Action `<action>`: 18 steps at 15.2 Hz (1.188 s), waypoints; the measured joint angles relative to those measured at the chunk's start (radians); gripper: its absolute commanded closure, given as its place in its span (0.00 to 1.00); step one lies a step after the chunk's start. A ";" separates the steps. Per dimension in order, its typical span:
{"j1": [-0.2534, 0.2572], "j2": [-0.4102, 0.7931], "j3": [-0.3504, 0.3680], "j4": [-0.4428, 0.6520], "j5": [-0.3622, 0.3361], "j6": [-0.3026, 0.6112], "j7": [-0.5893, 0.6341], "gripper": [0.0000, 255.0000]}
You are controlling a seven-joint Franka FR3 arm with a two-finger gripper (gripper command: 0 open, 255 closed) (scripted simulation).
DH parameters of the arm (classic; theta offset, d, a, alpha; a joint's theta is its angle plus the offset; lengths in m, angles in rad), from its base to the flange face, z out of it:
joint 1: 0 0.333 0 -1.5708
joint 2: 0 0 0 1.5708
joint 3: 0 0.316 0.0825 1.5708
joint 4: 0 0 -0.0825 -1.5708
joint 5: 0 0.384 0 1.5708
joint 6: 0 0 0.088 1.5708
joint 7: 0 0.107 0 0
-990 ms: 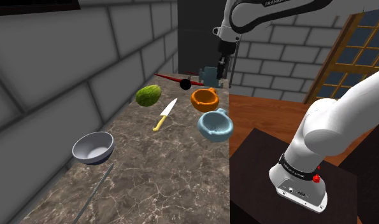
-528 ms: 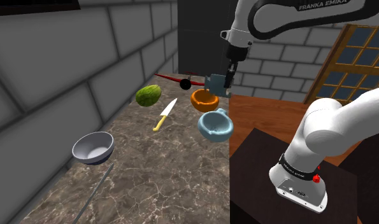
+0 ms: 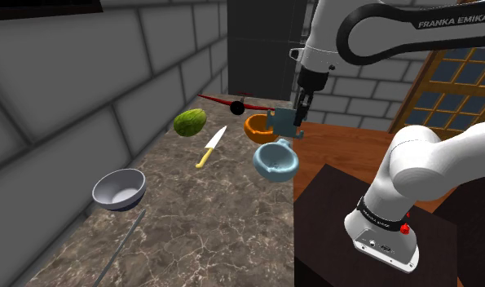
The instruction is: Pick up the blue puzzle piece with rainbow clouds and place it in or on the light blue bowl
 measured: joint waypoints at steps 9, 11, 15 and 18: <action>0.000 0.008 0.000 -0.117 0.001 0.124 -0.005 1.00; 0.001 0.012 0.002 -0.142 0.004 0.154 -0.003 1.00; 0.003 0.016 0.004 -0.174 0.005 0.189 -0.003 1.00; 0.003 0.016 0.004 -0.177 0.006 0.193 -0.003 1.00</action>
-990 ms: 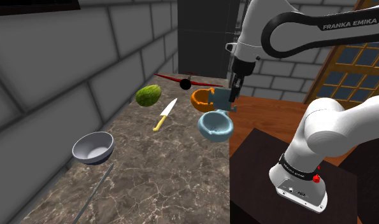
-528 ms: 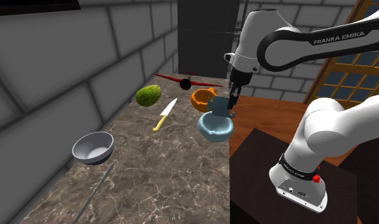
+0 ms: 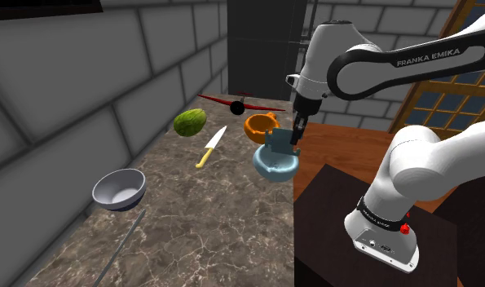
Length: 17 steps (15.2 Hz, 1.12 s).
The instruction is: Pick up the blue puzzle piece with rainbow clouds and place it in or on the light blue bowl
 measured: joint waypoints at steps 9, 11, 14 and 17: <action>-0.001 -0.005 -0.002 0.015 -0.002 -0.019 -0.001 0.00; 0.000 -0.035 -0.001 0.053 -0.001 -0.085 0.003 0.00; -0.002 -0.039 -0.005 0.100 -0.005 -0.138 0.001 0.00; -0.002 -0.041 -0.005 0.105 -0.005 -0.146 0.001 0.00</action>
